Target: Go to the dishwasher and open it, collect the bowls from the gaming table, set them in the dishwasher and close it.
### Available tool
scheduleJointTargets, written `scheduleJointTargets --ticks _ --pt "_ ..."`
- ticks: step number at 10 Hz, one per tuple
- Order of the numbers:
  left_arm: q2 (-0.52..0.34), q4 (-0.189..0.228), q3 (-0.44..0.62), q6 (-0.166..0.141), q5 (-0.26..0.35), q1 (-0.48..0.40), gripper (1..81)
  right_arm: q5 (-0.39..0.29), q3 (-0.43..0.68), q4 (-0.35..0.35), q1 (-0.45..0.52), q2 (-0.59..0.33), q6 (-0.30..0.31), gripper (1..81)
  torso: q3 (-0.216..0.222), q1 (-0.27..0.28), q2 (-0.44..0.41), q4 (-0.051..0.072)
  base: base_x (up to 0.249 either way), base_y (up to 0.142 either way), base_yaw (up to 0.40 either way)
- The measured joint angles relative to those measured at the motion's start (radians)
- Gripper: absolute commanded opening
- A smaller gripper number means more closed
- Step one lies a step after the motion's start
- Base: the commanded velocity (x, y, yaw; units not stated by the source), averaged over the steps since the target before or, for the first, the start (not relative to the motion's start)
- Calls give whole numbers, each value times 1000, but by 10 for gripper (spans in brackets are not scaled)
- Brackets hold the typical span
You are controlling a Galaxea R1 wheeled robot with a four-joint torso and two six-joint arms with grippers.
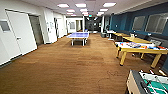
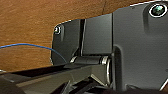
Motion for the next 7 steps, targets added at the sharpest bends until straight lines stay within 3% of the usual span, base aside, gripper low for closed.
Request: scheduleJointTargets --ticks 7 --pt "48 1 -4 0 -10 -15 811 6 -1 0 13 -14 0 811 0 -1 0 0 164 0 0"
